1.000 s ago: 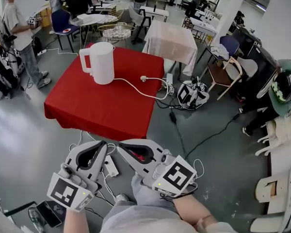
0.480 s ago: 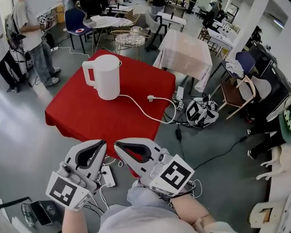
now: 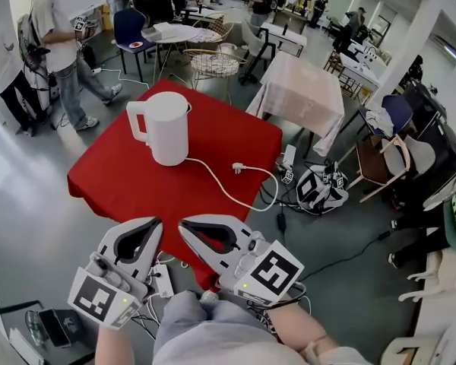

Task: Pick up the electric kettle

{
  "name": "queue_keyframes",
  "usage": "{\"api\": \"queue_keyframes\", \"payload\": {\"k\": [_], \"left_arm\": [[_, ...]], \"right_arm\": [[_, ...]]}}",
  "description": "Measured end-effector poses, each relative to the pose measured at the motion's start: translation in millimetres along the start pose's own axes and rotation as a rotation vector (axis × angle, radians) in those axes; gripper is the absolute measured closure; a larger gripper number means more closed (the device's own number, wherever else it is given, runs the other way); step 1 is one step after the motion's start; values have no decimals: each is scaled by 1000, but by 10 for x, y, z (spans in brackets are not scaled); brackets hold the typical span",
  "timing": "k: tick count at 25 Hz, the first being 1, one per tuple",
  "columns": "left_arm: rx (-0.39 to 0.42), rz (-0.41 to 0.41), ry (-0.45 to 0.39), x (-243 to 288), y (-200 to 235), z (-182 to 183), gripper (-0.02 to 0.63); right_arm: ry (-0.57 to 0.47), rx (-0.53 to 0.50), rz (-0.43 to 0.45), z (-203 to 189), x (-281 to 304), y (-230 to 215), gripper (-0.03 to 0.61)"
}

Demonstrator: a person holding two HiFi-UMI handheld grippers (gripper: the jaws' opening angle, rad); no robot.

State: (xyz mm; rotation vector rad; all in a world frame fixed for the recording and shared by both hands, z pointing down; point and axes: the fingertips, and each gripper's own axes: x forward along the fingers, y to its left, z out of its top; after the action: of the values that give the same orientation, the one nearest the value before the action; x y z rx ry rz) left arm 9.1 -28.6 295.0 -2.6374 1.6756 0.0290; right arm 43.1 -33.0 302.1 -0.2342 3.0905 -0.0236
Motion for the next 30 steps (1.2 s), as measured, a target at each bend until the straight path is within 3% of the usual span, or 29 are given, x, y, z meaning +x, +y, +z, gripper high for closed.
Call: {"api": "queue_keyframes", "payload": {"k": [13,30], "left_arm": [[7,-13,19,389,411,-60,604],[46,-139,62,673,1947,-254,603]], "right_arm": [[-2,8,-20,-38,217,-362,571],[-15,38,-126,-102,1592,-1017,571]]}}
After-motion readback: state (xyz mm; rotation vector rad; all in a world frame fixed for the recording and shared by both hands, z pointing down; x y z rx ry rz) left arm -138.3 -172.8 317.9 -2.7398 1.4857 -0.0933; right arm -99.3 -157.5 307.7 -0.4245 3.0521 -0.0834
